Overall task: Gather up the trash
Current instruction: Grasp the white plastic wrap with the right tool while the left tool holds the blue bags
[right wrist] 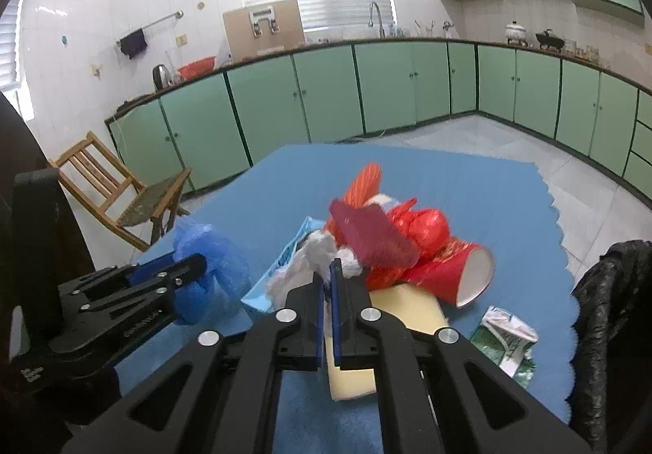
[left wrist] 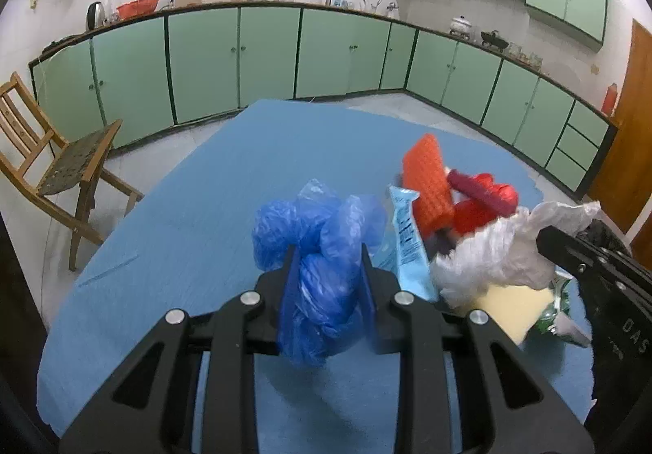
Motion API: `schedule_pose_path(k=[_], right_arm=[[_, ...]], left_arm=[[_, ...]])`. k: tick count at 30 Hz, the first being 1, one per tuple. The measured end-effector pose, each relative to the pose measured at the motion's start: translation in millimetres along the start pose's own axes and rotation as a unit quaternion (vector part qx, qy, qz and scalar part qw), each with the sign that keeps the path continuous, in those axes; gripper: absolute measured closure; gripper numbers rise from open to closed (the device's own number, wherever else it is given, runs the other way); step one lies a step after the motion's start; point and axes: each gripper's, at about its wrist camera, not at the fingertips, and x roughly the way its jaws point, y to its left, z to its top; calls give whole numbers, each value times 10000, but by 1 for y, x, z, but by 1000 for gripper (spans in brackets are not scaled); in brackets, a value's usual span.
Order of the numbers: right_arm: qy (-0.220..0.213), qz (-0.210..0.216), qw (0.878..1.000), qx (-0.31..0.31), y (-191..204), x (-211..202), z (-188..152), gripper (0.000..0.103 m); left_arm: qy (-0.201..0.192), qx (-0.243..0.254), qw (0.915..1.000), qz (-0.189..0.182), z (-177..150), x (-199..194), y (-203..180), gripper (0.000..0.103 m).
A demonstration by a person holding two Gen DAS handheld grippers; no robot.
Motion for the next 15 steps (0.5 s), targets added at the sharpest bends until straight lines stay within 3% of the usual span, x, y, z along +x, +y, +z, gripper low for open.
schedule_pose_path(k=[15], right_arm=[[-474,-89,9987,135,-20,-52,13,100]], left_arm=[[-290,270,9983,-417,16,-32,-42,77]])
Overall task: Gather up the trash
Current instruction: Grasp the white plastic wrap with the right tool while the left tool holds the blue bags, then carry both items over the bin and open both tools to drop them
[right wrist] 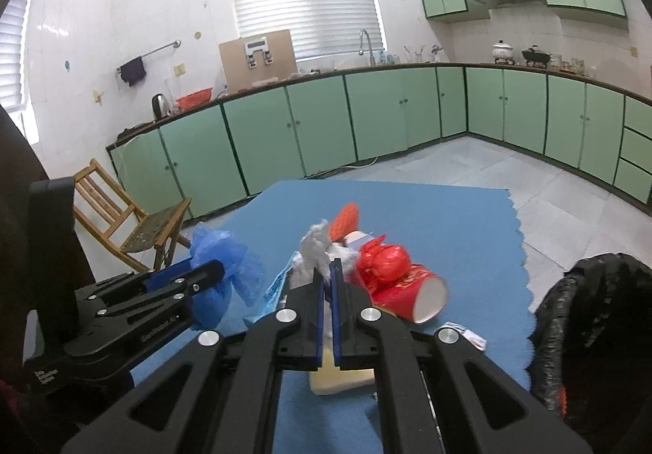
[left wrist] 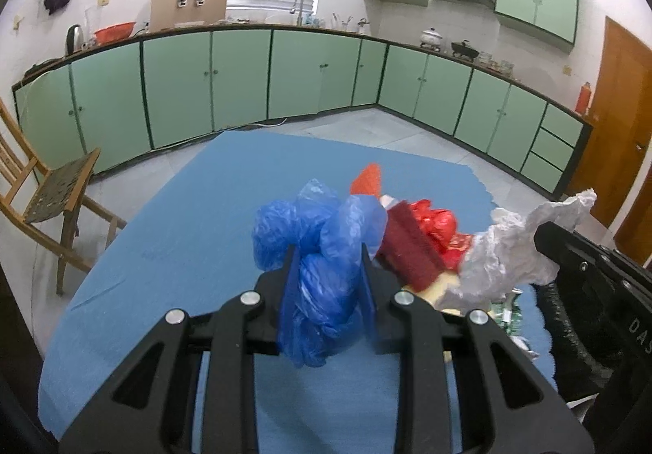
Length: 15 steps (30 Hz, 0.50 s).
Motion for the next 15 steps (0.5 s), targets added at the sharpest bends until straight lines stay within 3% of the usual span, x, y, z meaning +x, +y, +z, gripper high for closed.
schedule_pose_path(k=[15], right_arm=[[-350,-761,9955,448,-70,-56,4,100]], left_arm=[[-113,423,9961,-766,10,-2,-85,77]])
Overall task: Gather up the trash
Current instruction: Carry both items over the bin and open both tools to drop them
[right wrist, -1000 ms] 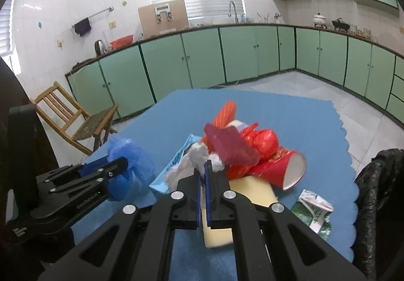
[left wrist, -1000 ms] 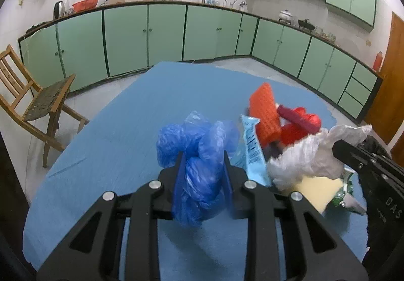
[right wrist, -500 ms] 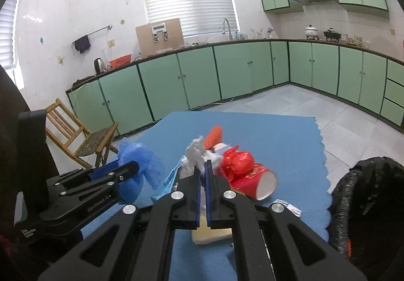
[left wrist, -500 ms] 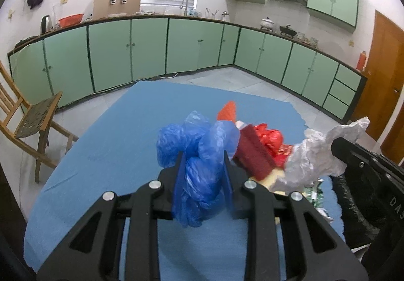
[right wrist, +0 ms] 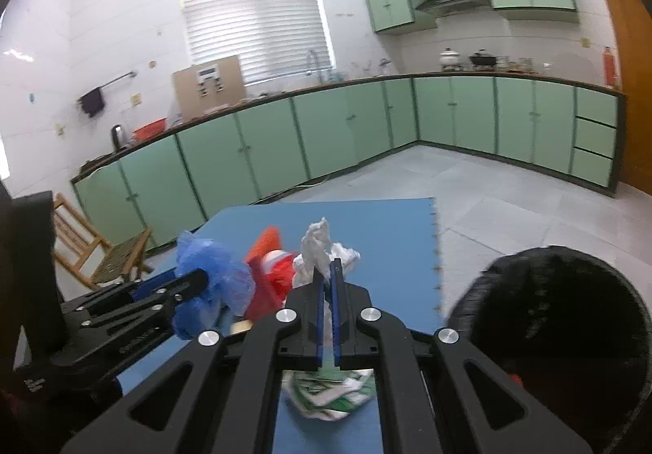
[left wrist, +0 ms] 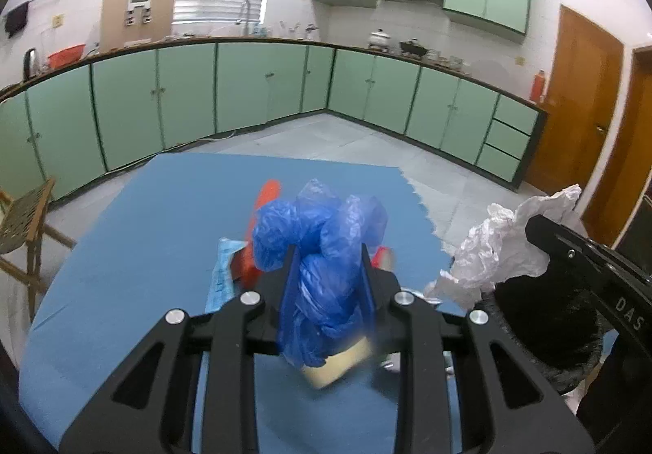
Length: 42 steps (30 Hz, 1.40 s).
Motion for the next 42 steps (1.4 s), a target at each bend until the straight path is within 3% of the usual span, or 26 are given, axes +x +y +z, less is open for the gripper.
schedule_pose_path(k=[10,21,32,42], right_arm=[[-217,-787,9964,236,-68,-38,6,100],[-239,-1496,9872,505,-141,-70,3,100],[-31,-1970,9766,863,-206,-82,-20,100],[190,-2192,9687,1150,-245,-76,-38,97]], left_arm=[[-20,274,9981,-553,5,20,-66,77],[72,587,9895,-1318,0,49,-157,77],[326,804,9785,-1871,-26,86,-231,77],[568,1023,9707,-2101,-42,120,-264,75]])
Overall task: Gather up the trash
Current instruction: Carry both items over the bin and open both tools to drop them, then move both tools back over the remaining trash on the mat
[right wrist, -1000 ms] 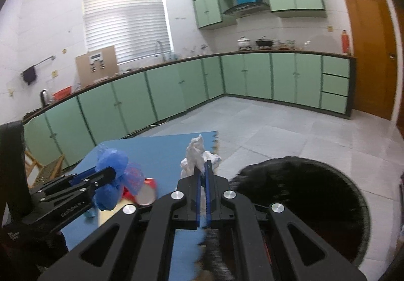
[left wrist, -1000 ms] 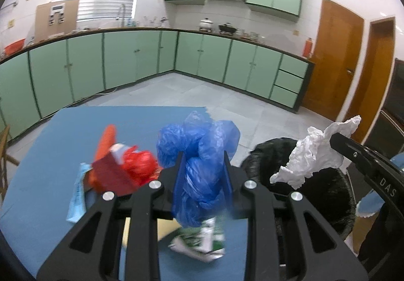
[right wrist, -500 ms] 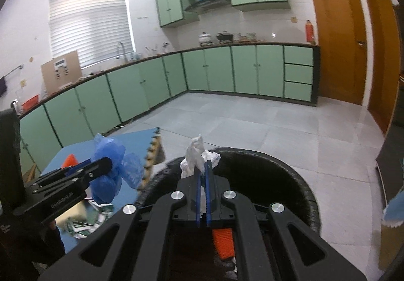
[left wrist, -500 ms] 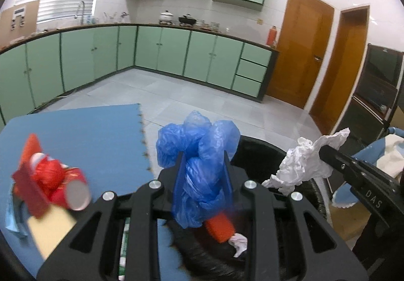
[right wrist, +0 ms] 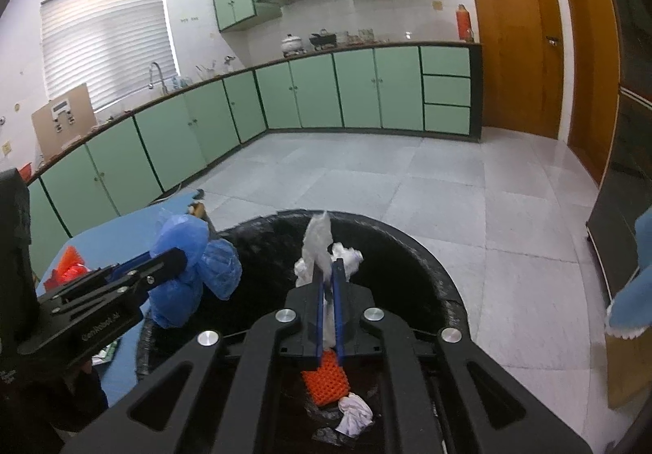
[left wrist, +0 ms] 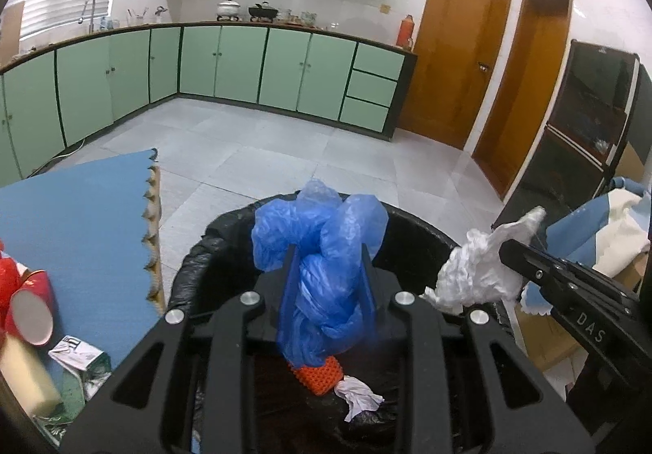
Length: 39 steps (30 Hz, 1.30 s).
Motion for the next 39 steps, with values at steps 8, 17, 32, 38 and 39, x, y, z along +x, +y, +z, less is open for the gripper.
schedule_pose_path(k=[8,17,32,38,39], right_arm=[[94,-102,9996,233,-17,6,-8,80],[-200,-514,9979,351,-18,-9,-7,6],[-402,3,9991,127,51,-23,1,6],[-357,313,9989,-57,95,-20,-1,5],[-358,363,9987,-84,102,-19,-2,6]], left_arm=[[38,41,10000,13,-2,6,1,51],[-195,-14,9994,284,2,-19,18,20],[-601,-250,9911,1164,-3,-103,91,12],[-674,-375,9830,1664,-12,-140,127,12],[-679,-392,9815,1749,-15,-146,134,12]])
